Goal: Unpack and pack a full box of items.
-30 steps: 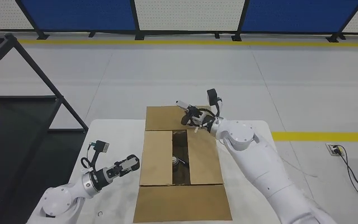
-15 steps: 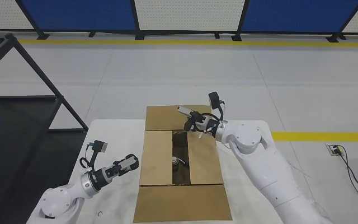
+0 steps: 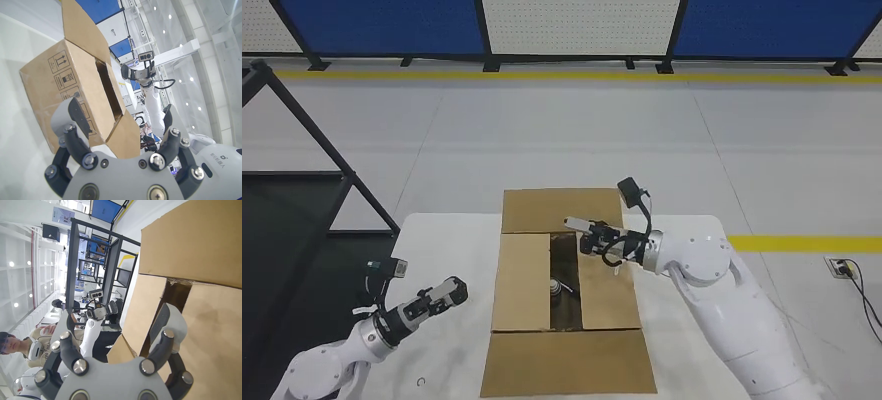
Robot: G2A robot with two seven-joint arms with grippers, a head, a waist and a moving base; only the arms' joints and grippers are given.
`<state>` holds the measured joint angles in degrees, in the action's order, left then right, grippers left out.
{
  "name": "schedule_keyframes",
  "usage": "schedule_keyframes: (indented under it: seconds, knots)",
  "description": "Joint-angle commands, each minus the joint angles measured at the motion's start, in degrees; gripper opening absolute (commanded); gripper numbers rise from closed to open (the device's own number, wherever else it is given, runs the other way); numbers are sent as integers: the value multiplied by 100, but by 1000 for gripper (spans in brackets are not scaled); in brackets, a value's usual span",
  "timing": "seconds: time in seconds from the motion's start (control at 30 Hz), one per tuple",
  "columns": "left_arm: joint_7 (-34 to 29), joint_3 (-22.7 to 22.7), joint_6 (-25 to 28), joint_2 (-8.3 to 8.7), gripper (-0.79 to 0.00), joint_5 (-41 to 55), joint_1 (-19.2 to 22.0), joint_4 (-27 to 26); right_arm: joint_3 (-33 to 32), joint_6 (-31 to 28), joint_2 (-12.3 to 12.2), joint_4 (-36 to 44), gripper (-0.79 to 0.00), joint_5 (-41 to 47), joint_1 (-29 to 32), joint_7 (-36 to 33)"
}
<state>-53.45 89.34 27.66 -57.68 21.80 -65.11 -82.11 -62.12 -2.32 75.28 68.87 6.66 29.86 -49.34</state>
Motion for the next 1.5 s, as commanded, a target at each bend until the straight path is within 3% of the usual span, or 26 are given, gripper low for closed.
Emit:
schedule_keyframes:
  seconds: [0.0,0.23,0.47,0.87,1.17,1.47]
  knots:
    - [3,-1,1,-1,0,-2,1,0,4,-11,2,-8,0,17,-4,-2]
    - [65,-31,-56,-3,0,-63,-26,-43,53,-59,3,77,0,-30,54,-18]
    - [398,-134,-70,-21,0,-186,-20,-27,569,200,13,345,0,-867,48,-454]
    - [494,-101,118,-31,0,53,-48,46,1249,434,205,-180,0,-916,-284,-834]
    - [494,-101,118,-31,0,53,-48,46,1504,-11,412,-731,0,-253,-566,-1060]
    - [494,-101,118,-31,0,53,-48,46,1226,-860,491,-950,0,947,-611,-1427]
